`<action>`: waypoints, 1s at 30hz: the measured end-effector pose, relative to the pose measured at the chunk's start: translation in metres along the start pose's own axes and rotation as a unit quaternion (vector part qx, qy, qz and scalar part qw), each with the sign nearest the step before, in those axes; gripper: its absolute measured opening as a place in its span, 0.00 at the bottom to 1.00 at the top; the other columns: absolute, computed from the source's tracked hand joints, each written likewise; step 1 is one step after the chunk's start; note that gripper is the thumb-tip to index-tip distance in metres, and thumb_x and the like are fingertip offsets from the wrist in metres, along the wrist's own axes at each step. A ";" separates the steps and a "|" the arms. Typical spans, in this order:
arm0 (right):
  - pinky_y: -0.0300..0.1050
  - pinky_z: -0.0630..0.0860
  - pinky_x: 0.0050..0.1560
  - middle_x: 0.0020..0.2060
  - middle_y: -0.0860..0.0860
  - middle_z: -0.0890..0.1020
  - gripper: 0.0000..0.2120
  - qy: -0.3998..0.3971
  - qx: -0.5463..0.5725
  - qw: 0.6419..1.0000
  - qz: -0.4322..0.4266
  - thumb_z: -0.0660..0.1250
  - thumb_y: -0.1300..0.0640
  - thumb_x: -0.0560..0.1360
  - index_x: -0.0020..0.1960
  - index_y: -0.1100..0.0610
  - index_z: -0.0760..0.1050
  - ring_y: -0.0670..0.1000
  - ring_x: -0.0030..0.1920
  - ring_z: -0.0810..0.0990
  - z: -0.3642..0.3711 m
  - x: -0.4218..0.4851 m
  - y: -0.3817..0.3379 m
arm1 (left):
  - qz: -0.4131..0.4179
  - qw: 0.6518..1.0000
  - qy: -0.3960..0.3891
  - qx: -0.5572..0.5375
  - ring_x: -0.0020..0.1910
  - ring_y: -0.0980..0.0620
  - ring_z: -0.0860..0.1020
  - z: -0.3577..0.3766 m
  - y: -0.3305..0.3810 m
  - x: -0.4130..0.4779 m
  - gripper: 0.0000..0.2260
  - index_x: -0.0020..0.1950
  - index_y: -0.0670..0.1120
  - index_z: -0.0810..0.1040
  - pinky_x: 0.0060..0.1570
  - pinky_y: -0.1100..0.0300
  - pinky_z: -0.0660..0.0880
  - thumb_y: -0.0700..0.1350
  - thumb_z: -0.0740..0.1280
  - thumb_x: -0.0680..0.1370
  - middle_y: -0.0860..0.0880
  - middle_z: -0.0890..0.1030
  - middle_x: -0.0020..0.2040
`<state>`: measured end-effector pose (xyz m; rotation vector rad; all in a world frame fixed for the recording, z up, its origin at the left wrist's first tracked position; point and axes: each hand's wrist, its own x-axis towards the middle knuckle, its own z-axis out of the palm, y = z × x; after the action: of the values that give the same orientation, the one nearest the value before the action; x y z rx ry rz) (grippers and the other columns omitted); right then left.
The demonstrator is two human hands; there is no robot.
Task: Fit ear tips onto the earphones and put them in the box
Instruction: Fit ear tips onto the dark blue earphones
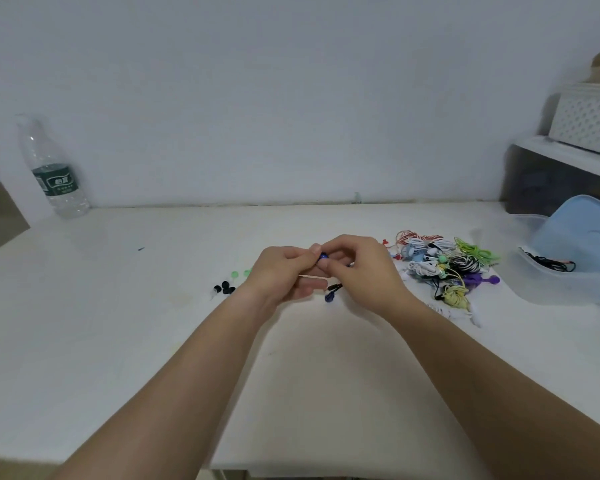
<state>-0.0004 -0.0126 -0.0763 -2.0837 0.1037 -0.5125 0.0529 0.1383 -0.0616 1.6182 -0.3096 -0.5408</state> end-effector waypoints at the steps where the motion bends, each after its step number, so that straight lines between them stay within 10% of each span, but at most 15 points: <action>1: 0.29 0.73 0.39 0.39 0.47 0.85 0.05 0.009 0.010 1.000 0.009 0.73 0.60 0.74 0.47 0.50 0.83 0.40 0.36 0.81 0.002 0.003 0.001 | 0.006 1.000 0.014 0.018 0.41 0.52 0.85 -0.005 0.001 0.001 0.13 0.54 0.44 0.83 0.37 0.63 0.77 0.54 0.68 0.80 0.48 0.87 0.46; 8: 0.38 0.74 0.40 0.33 0.48 0.84 0.04 0.054 0.116 0.988 0.087 0.73 0.58 0.74 0.48 0.51 0.82 0.43 0.35 0.82 0.016 0.026 0.003 | 0.090 0.945 0.182 0.257 0.41 0.53 0.81 -0.078 0.003 0.017 0.02 0.47 0.49 0.84 0.34 0.65 0.72 0.44 0.71 0.77 0.50 0.85 0.44; 19: 0.28 0.72 0.40 0.40 0.43 0.84 0.07 0.029 0.028 0.999 -0.005 0.71 0.62 0.75 0.47 0.50 0.83 0.39 0.38 0.79 0.032 0.033 0.019 | 0.099 0.901 0.035 0.421 0.31 0.60 0.76 -0.081 -0.004 0.037 0.05 0.43 0.54 0.85 0.27 0.65 0.72 0.43 0.73 0.75 0.55 0.83 0.41; 30: 0.30 0.75 0.41 0.38 0.44 0.84 0.08 0.069 0.033 0.997 -0.026 0.72 0.62 0.74 0.45 0.49 0.82 0.40 0.37 0.80 0.026 0.031 0.026 | 0.109 0.876 -0.017 0.469 0.39 0.58 0.78 -0.053 0.008 0.043 0.05 0.44 0.57 0.85 0.40 0.63 0.76 0.46 0.74 0.74 0.58 0.83 0.42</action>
<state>0.0411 -0.0144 -0.0997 -1.9902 0.1115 -0.6837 0.1180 0.1612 -0.0579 2.4636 -0.8679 -0.2336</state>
